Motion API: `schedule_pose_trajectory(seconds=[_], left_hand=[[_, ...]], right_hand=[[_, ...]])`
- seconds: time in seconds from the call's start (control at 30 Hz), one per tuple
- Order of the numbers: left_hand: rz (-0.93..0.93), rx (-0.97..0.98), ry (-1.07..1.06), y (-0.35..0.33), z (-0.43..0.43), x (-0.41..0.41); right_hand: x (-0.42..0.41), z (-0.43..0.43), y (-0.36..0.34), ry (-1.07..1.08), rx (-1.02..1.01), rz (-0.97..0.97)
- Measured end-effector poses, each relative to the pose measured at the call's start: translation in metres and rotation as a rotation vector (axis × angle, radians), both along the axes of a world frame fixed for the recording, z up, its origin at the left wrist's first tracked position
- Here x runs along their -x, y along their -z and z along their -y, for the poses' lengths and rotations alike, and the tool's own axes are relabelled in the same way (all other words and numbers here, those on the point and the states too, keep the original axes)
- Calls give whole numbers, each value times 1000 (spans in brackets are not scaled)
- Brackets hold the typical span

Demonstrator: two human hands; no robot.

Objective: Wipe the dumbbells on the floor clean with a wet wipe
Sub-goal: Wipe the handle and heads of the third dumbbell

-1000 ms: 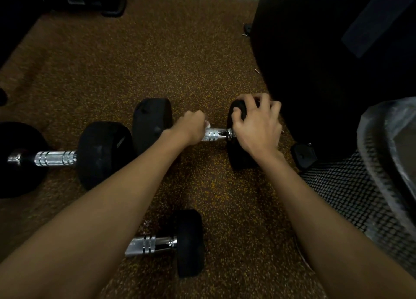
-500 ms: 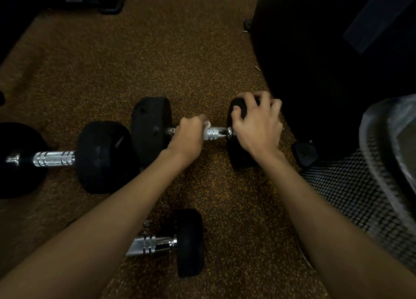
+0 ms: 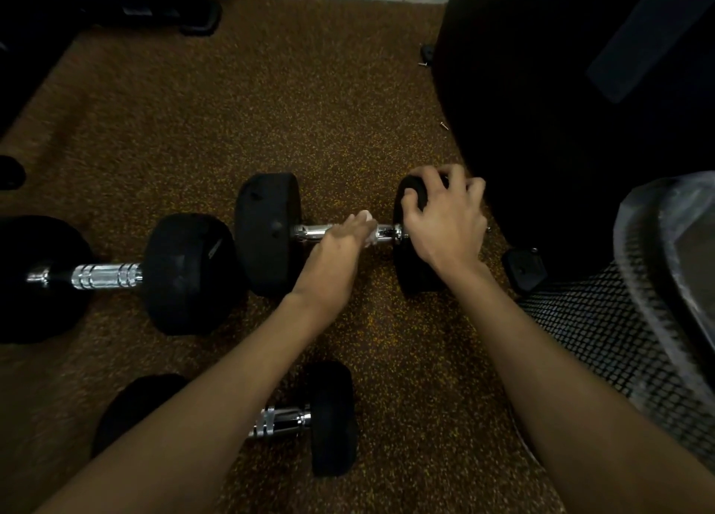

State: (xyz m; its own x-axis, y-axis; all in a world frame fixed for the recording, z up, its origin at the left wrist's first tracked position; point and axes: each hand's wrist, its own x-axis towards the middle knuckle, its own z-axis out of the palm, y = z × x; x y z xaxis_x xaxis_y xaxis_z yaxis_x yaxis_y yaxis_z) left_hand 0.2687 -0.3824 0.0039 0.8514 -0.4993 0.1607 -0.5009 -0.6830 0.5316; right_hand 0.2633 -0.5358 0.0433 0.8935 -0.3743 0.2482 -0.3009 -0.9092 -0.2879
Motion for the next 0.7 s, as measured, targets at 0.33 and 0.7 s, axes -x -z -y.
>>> schedule_pose_trajectory(seconds=[0.33, 0.7], left_hand=[[72, -150, 52, 4, 9, -2], [-60, 131, -23, 17, -23, 46]], right_hand=[[-2, 0, -1, 2, -10, -9], [1, -1, -2, -3, -39, 8]])
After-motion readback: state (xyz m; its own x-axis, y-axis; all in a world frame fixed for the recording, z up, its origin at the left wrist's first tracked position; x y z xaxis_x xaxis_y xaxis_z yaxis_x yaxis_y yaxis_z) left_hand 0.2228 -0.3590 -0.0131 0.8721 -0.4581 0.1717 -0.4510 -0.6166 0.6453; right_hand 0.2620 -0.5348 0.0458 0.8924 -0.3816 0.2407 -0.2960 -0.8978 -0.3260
